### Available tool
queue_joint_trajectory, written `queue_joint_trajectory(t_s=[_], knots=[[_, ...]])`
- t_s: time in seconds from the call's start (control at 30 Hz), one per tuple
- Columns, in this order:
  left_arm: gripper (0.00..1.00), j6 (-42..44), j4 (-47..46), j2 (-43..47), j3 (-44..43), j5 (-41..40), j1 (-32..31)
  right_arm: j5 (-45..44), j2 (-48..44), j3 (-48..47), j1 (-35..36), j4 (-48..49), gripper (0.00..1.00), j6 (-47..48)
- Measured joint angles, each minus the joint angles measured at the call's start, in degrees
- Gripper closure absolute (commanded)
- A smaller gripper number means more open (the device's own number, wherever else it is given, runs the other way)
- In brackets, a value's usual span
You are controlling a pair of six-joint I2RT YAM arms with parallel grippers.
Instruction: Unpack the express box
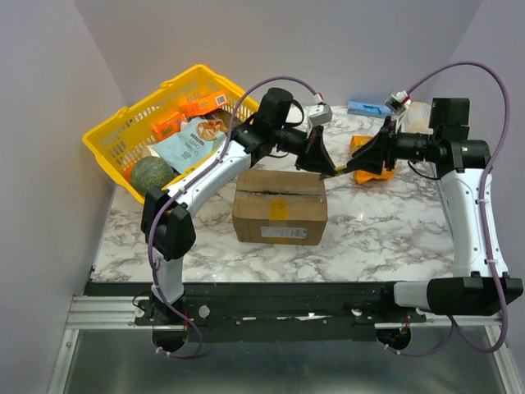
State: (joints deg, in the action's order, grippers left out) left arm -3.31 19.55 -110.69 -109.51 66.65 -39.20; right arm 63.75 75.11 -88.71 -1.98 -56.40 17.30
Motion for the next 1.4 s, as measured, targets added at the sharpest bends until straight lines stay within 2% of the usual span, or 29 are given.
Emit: queue_joint_trajectory(t_s=[0.13, 0.2, 0.27, 0.37, 0.5, 0.77, 0.8, 0.9, 1.07, 1.17, 1.4], knots=[[1.0, -8.83, -11.72, 4.68, 11.45, 0.9, 1.73, 0.7, -0.61, -4.5, -0.33, -0.42, 0.32, 0.31], [1.0, -12.59, -16.9, 5.97, 15.15, 1.14, 2.93, 1.66, -1.31, -4.74, -0.79, -0.33, 0.15, -0.37], [1.0, -16.04, -21.33, 7.02, 17.86, 1.29, 4.02, 3.26, -1.51, -4.5, -1.05, 0.02, 0.11, -1.7], [1.0, -22.29, -29.79, 8.04, 21.57, 1.6, 5.07, 5.84, -1.51, -2.45, -1.11, 2.49, 0.12, -3.69], [1.0, -28.15, -36.24, 8.04, 23.61, 1.81, 5.01, 6.73, -1.44, -1.01, -1.11, 4.74, 0.16, -5.25], [1.0, -36.81, -49.88, 7.89, 21.81, 2.97, 4.11, 4.59, 0.37, -2.05, -0.37, 4.57, 0.17, -4.68], [1.0, -37.2, -50.99, 7.89, 21.44, 3.15, 3.82, 4.31, 0.66, -2.05, -0.35, 4.68, 0.2, -4.76], [1.0, -37.9, -52.87, 7.89, 21.11, 3.41, 3.56, 4.26, 1.2, -2.1, -0.35, 5.14, 0.29, -5.33], [1.0, -38.45, -53.4, 7.82, 21.14, 3.41, 3.78, 6.4, 2.25, -3.3, -0.15, 4.02, 0.3, -4.81], [1.0, -38.75, -53.81, 7.78, 21.14, 3.39, 3.72, 7.45, 2.12, -3.28, 0.61, 3.54, 0.35, -4.17], [1.0, -40.81, -56.72, 6.23, 21.0, 3.19, 3.1, 8.07, 1.09, -2.99, 4.2, 3.13, 0.37, -3.72]])
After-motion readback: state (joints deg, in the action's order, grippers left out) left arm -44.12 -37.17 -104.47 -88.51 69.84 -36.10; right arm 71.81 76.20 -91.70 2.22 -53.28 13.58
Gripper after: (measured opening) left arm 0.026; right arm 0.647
